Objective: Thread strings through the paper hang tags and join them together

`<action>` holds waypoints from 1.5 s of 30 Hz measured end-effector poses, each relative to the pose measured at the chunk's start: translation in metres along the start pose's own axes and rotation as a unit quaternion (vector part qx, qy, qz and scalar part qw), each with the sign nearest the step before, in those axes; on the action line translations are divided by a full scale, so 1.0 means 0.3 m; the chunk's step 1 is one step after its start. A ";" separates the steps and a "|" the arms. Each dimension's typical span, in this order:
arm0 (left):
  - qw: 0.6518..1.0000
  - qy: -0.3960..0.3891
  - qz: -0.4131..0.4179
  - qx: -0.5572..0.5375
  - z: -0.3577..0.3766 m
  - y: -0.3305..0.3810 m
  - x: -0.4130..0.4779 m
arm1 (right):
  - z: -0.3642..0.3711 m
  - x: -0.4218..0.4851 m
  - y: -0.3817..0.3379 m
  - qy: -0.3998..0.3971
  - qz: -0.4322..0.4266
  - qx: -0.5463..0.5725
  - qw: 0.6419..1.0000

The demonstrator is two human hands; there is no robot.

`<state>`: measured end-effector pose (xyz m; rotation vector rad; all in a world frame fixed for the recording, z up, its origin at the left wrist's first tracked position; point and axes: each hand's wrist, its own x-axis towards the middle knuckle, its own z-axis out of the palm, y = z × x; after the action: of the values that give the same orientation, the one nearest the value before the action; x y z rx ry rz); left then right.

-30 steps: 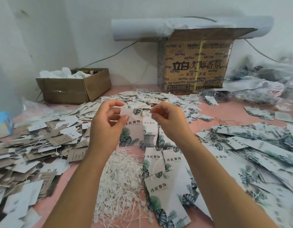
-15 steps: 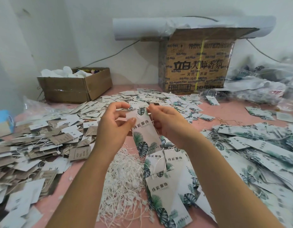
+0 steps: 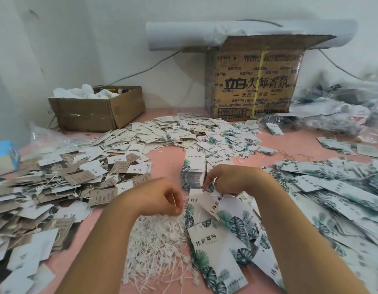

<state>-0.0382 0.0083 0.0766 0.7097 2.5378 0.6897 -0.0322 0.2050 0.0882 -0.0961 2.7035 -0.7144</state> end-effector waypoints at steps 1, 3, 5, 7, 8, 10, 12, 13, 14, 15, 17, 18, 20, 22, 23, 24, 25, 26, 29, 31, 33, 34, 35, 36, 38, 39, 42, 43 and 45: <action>1.000 -0.018 -0.002 0.017 0.007 0.002 0.005 | 0.001 0.002 0.002 -0.007 0.007 -0.007 1.000; 0.998 -0.035 -0.006 0.045 0.019 0.006 0.015 | 0.004 0.007 0.001 -0.017 0.017 -0.013 1.000; 0.997 -0.036 -0.010 0.062 0.029 0.008 0.025 | 0.008 0.011 0.002 -0.025 0.025 -0.002 0.999; 0.997 -0.030 -0.011 0.074 0.035 0.010 0.031 | 0.011 0.015 0.005 -0.034 0.031 0.016 0.999; 0.997 -0.027 -0.011 0.077 0.038 0.011 0.034 | 0.011 0.017 0.007 -0.037 0.031 0.021 0.999; 0.997 -0.019 -0.013 0.076 0.043 0.010 0.037 | 0.011 0.020 0.010 -0.038 0.029 0.028 0.998; 0.998 0.005 -0.012 0.062 0.046 0.011 0.040 | 0.010 0.020 0.010 -0.034 0.023 0.040 0.998; 0.998 0.024 -0.008 0.049 0.048 0.011 0.043 | 0.010 0.018 0.009 -0.033 0.019 0.050 0.998; 0.998 0.045 -0.002 0.035 0.049 0.012 0.046 | 0.008 0.017 0.007 -0.035 0.013 0.062 0.997; 0.998 0.063 0.005 0.022 0.051 0.014 0.049 | 0.008 0.015 0.005 -0.038 0.005 0.077 0.996; 0.997 0.079 0.022 0.006 0.056 0.019 0.052 | 0.004 0.010 0.001 -0.040 -0.013 0.110 0.993; 0.996 0.078 0.030 -0.005 0.057 0.021 0.053 | 0.002 0.007 0.000 -0.040 -0.021 0.128 0.991; 0.996 0.070 0.038 -0.046 0.059 0.024 0.051 | 0.000 0.002 -0.001 -0.041 -0.038 0.163 0.985; 0.993 0.066 0.040 -0.091 0.057 0.027 0.047 | 0.002 0.000 0.002 -0.041 -0.052 0.188 0.980; 0.991 0.069 0.039 -0.110 0.056 0.029 0.044 | 0.004 -0.001 0.003 -0.040 -0.056 0.196 0.978; 0.988 0.076 0.037 -0.127 0.054 0.031 0.042 | 0.006 -0.003 0.003 -0.038 -0.061 0.201 0.977; 0.986 0.086 0.035 -0.142 0.051 0.032 0.040 | 0.006 -0.006 0.001 -0.036 -0.070 0.204 0.976; 0.983 0.097 0.030 -0.153 0.047 0.034 0.038 | 0.006 -0.009 -0.001 -0.035 -0.084 0.202 0.975; 0.975 0.141 0.017 -0.172 0.037 0.042 0.034 | 0.003 -0.011 -0.005 -0.024 -0.116 0.185 0.975; 0.968 0.169 0.022 -0.183 0.032 0.048 0.032 | 0.005 -0.008 -0.008 -0.001 -0.126 0.191 0.973; 0.966 0.181 0.030 -0.184 0.031 0.052 0.030 | 0.007 -0.001 -0.005 0.032 -0.136 0.206 0.969; 0.965 0.182 0.034 -0.184 0.031 0.053 0.031 | 0.006 0.001 -0.003 0.047 -0.140 0.211 0.966; 0.966 0.181 0.038 -0.183 0.031 0.053 0.030 | 0.005 0.003 -0.002 0.059 -0.144 0.215 0.964; 0.966 0.182 0.043 -0.179 0.029 0.053 0.029 | 0.004 0.002 -0.002 0.067 -0.147 0.222 0.961; 0.966 0.188 0.055 -0.169 0.025 0.049 0.029 | 0.002 0.000 -0.004 0.067 -0.152 0.254 0.953; 0.965 0.192 0.061 -0.167 0.022 0.047 0.028 | 0.003 -0.001 -0.002 0.062 -0.157 0.273 0.947; 0.962 0.201 0.074 -0.168 0.015 0.043 0.023 | 0.004 -0.003 0.004 0.036 -0.179 0.322 0.929; 0.962 0.199 0.077 -0.173 0.012 0.041 0.021 | 0.003 -0.003 0.006 0.028 -0.186 0.337 0.922; 0.963 0.190 0.079 -0.176 0.007 0.035 0.017 | 0.002 -0.001 0.010 0.020 -0.196 0.358 0.913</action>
<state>-0.0373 0.0199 0.0795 0.7101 2.5948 1.4114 -0.0316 0.2074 0.0863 -0.4476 2.2936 -1.7881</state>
